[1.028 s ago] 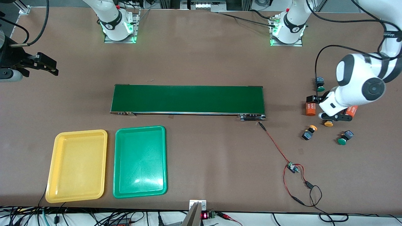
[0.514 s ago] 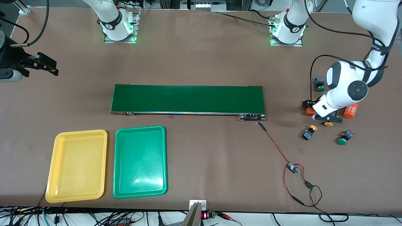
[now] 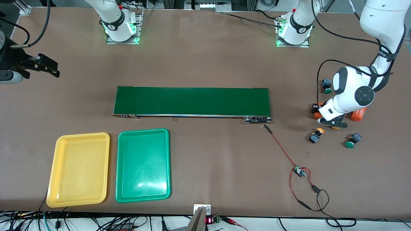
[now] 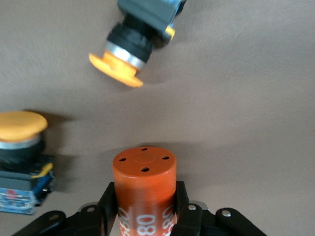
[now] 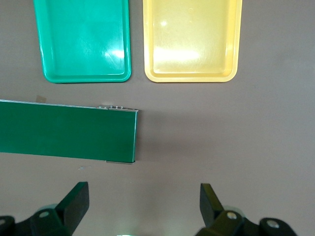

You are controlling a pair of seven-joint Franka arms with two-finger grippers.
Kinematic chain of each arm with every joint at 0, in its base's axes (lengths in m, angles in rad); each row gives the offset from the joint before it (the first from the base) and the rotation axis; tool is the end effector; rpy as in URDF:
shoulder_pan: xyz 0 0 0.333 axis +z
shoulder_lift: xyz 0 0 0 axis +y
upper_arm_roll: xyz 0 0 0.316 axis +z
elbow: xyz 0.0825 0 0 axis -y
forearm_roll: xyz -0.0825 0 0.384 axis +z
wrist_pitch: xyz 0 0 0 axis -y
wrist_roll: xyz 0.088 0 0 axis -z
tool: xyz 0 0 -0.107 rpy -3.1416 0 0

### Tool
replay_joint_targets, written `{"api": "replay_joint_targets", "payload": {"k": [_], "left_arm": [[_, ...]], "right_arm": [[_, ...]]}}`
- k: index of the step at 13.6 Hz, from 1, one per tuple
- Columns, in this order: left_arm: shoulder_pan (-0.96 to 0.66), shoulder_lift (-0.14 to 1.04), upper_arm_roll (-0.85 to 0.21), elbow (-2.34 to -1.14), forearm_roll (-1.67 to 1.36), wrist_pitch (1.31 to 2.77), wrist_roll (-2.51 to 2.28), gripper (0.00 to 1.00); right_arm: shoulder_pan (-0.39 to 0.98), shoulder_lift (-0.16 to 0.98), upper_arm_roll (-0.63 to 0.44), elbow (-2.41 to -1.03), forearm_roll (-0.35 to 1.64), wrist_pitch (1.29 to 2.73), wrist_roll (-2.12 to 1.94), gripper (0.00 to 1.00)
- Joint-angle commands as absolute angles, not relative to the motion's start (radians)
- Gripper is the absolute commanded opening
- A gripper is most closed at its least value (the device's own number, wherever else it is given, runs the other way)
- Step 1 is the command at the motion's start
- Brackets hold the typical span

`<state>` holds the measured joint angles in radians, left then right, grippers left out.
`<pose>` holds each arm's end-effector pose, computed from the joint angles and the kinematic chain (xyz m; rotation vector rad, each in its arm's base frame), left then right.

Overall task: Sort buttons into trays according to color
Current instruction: 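Lower the left gripper onto an orange cylinder and grasp it, then carry the orange cylinder with the left gripper onto the belt, release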

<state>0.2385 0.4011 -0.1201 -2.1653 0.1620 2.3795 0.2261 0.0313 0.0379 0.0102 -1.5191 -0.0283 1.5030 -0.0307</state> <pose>0.5407 0.0646 0.1944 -3.0860 0.3565 0.2919 0.5590 0.0199 0.6219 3.1103 0.1105 -0.0838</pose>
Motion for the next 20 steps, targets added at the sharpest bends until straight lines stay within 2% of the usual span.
{"api": "replay_joint_targets", "payload": {"k": [1, 3, 5, 8, 10, 13, 16, 17, 18, 19, 20], "left_arm": [[0.233, 0.367, -0.197, -1.992, 0.181, 2.082, 0.340, 0.16], [0.232, 0.380, -0.323, -1.837, 0.179, 1.842, 0.402, 0.16], [0.230, 0.388, -0.420, -1.795, 0.181, 1.781, 0.416, 0.16], [0.190, 0.410, -0.520, -1.799, 0.181, 1.807, 0.523, 0.13], [0.120, 0.426, -0.529, -1.830, 0.181, 1.880, 0.606, 0.11], [0.072, 0.448, -0.531, -1.903, 0.181, 2.075, 0.704, 0.10], [0.066, 0.466, -0.567, -1.911, 0.181, 2.125, 0.797, 0.10], [0.060, 0.466, -0.572, -1.916, 0.181, 2.128, 0.802, 0.14], [0.037, 0.469, -0.571, -1.917, 0.181, 2.129, 0.802, 0.20], [0.023, 0.479, -0.571, -1.917, 0.181, 2.137, 0.804, 0.63], [0.015, 0.482, -0.571, -1.917, 0.181, 2.137, 0.802, 1.00]], "right_arm": [[0.034, 0.029, 0.012, -1.526, -0.044, 1.509, -0.032, 1.00], [0.034, 0.029, 0.012, -1.526, -0.046, 1.509, -0.032, 1.00], [0.034, 0.031, 0.012, -1.526, -0.044, 1.511, -0.032, 1.00], [0.034, 0.031, 0.012, -1.526, -0.046, 1.513, -0.032, 1.00], [0.034, 0.031, 0.014, -1.526, -0.045, 1.520, -0.032, 1.00], [0.035, 0.031, 0.014, -1.526, -0.045, 1.525, -0.032, 1.00], [0.037, 0.031, 0.014, -1.526, -0.044, 1.526, -0.032, 1.00], [0.035, 0.032, 0.014, -1.526, -0.044, 1.526, -0.032, 1.00], [0.034, 0.032, 0.014, -1.526, -0.044, 1.526, -0.032, 1.00], [0.034, 0.032, 0.014, -1.526, -0.044, 1.526, -0.032, 1.00], [0.034, 0.031, 0.014, -1.526, -0.044, 1.526, -0.032, 1.00]]}}
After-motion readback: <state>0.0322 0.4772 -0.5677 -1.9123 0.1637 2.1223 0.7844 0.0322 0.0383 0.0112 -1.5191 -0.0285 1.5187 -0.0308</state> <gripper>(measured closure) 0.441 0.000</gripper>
